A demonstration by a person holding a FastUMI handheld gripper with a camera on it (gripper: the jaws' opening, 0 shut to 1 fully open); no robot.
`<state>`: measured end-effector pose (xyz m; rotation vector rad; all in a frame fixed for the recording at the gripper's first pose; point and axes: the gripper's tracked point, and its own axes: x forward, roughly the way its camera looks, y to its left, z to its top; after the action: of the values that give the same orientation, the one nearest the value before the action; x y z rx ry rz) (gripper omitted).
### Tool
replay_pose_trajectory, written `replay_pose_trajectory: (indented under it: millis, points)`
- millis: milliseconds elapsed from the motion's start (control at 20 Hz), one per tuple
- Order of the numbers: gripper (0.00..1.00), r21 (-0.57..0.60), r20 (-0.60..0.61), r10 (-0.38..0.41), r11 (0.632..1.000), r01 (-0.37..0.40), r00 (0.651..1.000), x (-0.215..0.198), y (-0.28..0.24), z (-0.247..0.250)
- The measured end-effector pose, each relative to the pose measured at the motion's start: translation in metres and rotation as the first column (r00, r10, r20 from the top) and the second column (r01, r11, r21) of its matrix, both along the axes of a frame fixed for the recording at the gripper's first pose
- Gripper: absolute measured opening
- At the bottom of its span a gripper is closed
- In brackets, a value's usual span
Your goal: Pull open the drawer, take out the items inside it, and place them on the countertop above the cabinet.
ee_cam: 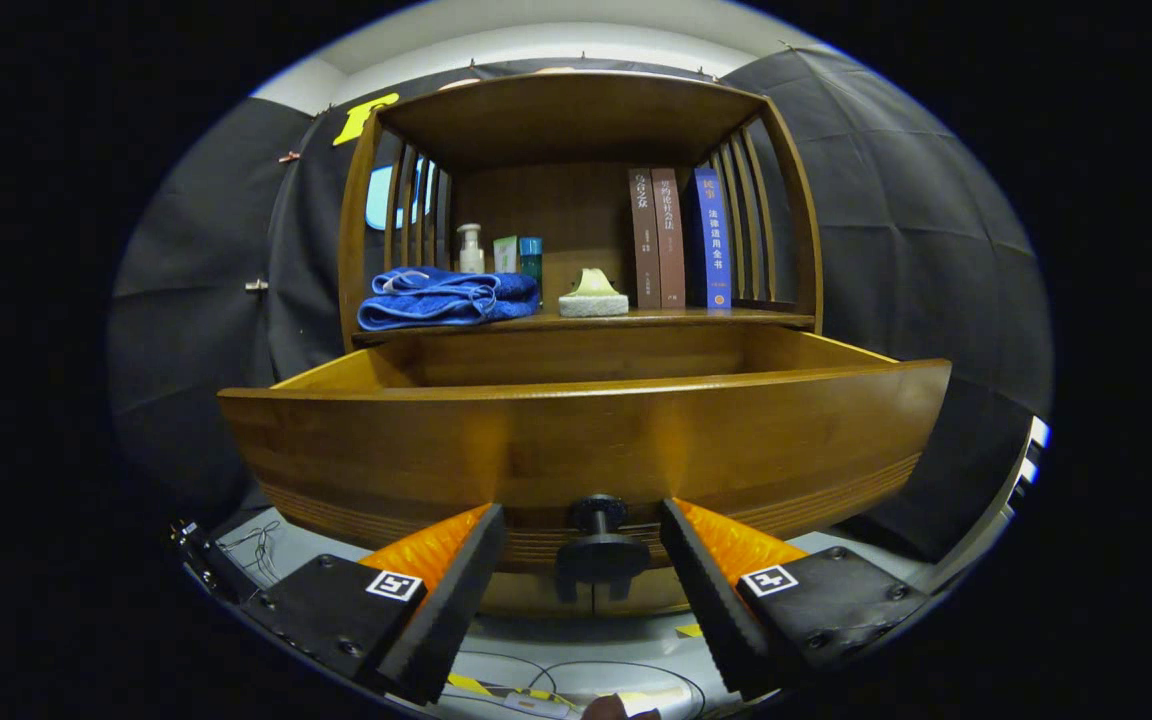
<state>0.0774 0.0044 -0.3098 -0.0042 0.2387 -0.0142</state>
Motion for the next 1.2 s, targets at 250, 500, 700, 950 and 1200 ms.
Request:
replay_pose_trajectory:
  millis: [250,500,700,950,1200]
  points:
    - [1.00,-0.021,0.036,0.000,1.000,0.000,0.999,0.006,0.002,0.005]
    - [1.00,-0.027,0.056,0.006,1.000,-0.004,0.998,0.033,0.003,0.010]
    - [1.00,-0.057,0.099,0.006,0.998,-0.001,0.995,0.067,0.006,0.025]
    - [1.00,-0.057,0.112,-0.005,0.998,0.011,0.994,0.114,0.010,0.026]
    - [1.00,-0.064,0.112,-0.003,0.998,0.010,0.994,0.146,0.010,0.025]
